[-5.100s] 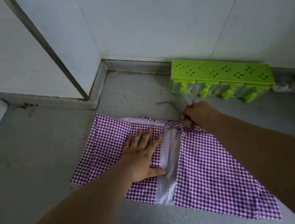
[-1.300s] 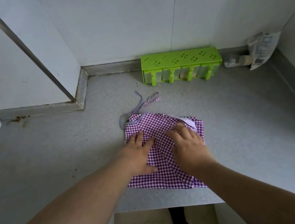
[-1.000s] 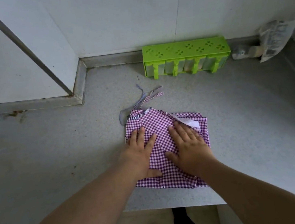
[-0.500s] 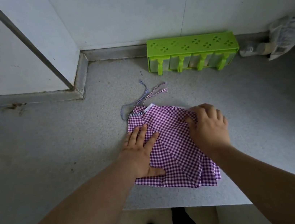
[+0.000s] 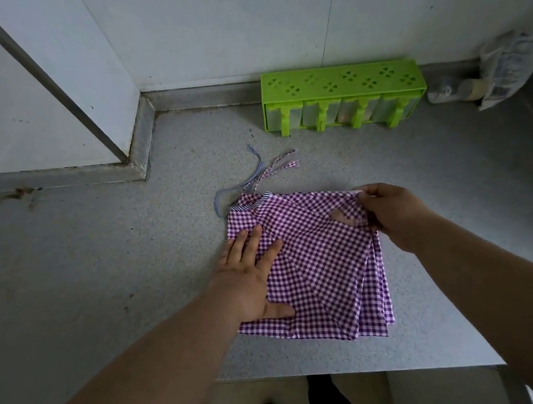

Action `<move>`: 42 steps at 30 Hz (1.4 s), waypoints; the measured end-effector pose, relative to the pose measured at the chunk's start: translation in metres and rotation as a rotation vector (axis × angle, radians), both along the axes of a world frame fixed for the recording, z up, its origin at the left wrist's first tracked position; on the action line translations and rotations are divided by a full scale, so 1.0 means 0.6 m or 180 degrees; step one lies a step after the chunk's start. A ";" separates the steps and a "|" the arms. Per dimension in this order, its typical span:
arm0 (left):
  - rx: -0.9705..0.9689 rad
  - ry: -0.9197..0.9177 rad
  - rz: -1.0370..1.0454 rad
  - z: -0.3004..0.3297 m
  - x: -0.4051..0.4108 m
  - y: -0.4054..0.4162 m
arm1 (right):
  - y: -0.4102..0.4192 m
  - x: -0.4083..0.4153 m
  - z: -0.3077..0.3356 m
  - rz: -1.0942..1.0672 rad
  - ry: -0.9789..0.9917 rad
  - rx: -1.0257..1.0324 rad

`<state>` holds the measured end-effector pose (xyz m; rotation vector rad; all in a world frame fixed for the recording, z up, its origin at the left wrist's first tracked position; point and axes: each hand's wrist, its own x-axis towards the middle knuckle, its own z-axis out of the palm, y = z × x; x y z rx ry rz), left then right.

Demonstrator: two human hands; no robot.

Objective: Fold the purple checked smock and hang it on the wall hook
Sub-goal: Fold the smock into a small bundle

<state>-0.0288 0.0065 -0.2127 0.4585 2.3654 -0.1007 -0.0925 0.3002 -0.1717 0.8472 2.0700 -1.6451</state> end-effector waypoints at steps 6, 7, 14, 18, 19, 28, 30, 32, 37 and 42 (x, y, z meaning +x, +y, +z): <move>0.0034 -0.0060 0.0035 -0.003 -0.001 -0.002 | 0.026 -0.025 0.009 0.0959 -0.0233 0.0445; 0.0042 -0.0051 0.0036 -0.004 -0.001 -0.003 | 0.022 -0.026 0.008 0.1096 -0.0226 0.0791; 0.0059 0.0031 0.0026 -0.008 0.000 -0.003 | -0.079 0.058 0.027 0.2083 0.2041 0.2461; 0.0051 0.0113 0.0007 -0.010 0.004 -0.004 | -0.124 0.107 -0.029 0.4031 0.1637 0.2624; 0.0075 0.0133 0.0017 -0.009 0.004 -0.003 | -0.113 0.106 -0.045 0.3963 0.1313 0.2701; 0.0257 0.0143 -0.0004 -0.008 0.003 -0.008 | -0.029 0.082 -0.087 0.3395 0.0714 0.3097; 0.0261 0.0137 -0.0078 -0.006 0.006 -0.013 | -0.029 0.080 -0.088 0.3378 0.0743 0.3063; 0.0234 0.0139 -0.0211 -0.006 0.013 -0.028 | -0.026 0.078 -0.089 0.3387 0.0752 0.3007; 0.0109 0.0135 -0.0419 -0.008 0.025 -0.076 | -0.014 0.064 -0.075 0.3328 0.0677 0.2589; 0.0052 0.0231 -0.0390 0.011 0.018 -0.062 | -0.072 0.103 -0.008 0.3192 0.1311 0.3111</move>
